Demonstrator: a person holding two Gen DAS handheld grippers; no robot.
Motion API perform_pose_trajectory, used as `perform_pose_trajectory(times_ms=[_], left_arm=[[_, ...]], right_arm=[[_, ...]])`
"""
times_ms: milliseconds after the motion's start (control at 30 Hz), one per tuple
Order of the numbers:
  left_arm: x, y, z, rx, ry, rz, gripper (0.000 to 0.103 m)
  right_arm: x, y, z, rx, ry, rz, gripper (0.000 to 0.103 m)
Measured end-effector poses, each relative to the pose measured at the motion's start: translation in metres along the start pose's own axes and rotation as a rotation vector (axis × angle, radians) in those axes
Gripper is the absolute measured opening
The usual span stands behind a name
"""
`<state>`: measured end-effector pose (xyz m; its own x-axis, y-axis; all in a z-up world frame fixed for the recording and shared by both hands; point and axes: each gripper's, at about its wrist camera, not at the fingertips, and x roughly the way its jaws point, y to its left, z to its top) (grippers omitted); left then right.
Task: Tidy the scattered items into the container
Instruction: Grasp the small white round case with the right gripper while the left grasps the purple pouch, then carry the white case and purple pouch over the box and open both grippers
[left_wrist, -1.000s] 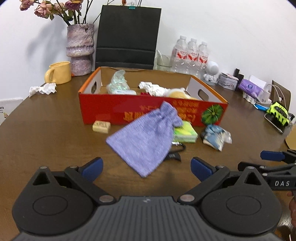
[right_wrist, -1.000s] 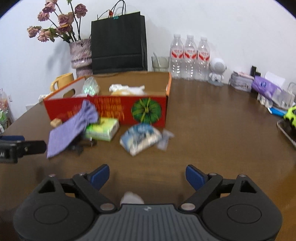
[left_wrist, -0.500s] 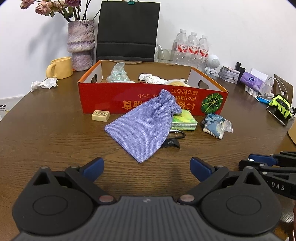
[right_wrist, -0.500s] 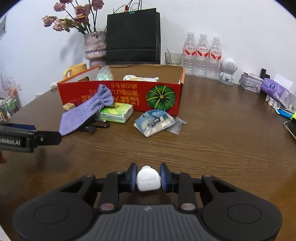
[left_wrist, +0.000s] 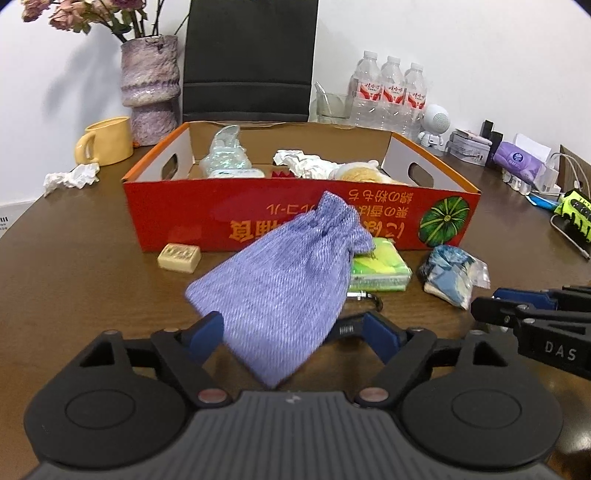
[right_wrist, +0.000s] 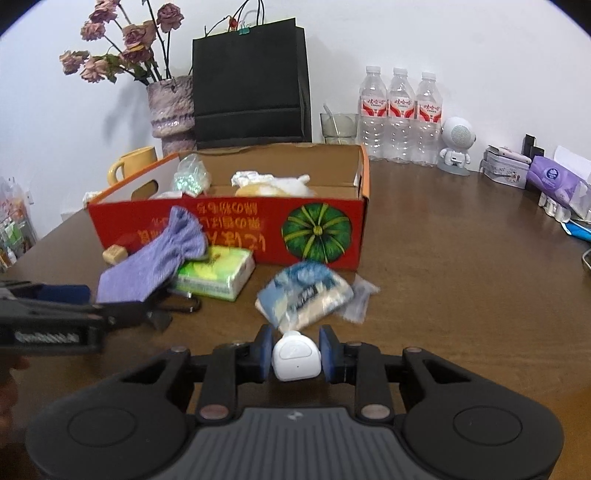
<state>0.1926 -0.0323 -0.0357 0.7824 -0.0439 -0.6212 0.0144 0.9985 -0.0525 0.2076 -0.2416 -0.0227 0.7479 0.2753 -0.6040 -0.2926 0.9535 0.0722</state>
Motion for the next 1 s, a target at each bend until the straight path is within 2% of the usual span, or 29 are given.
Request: perform_pose_trajectory(times_ms=[67, 100, 133, 167, 200, 233, 267, 367, 767, 1000], left_arm=[[0.009, -0.003, 0.004, 0.01, 0.006, 0.006, 0.076], [0.013, -0.004, 0.006, 0.014, 0.01, 0.009, 0.071], [0.016, -0.004, 0.007, 0.018, 0.014, 0.013, 0.06], [0.018, -0.005, 0.007, 0.025, 0.012, 0.019, 0.055], [0.018, -0.005, 0.008, 0.031, 0.007, 0.025, 0.041], [0.017, -0.004, 0.008, 0.029, 0.003, 0.021, 0.021], [0.017, -0.003, 0.008, 0.022, 0.002, 0.01, 0.013], [0.01, 0.002, 0.008, 0.008, -0.022, -0.005, 0.008], [-0.039, 0.02, 0.022, -0.012, -0.177, -0.061, 0.006], [-0.06, 0.026, 0.073, -0.007, -0.331, -0.101, 0.006]], right_arm=[[0.004, 0.001, 0.005, -0.002, -0.001, 0.005, 0.025], [0.006, 0.002, 0.007, -0.004, 0.0, 0.006, 0.025], [0.008, 0.002, 0.008, -0.006, 0.001, 0.007, 0.025], [0.01, 0.002, 0.01, -0.007, 0.002, 0.008, 0.025], [0.011, 0.002, 0.012, -0.007, 0.003, 0.01, 0.025], [0.012, 0.002, 0.013, -0.006, 0.002, 0.011, 0.025], [0.013, 0.002, 0.014, -0.004, 0.001, 0.012, 0.025], [0.014, 0.0, 0.016, 0.002, -0.002, 0.014, 0.025], [0.004, 0.006, 0.028, -0.014, -0.062, 0.02, 0.025], [-0.001, 0.015, 0.074, -0.027, -0.157, 0.068, 0.025]])
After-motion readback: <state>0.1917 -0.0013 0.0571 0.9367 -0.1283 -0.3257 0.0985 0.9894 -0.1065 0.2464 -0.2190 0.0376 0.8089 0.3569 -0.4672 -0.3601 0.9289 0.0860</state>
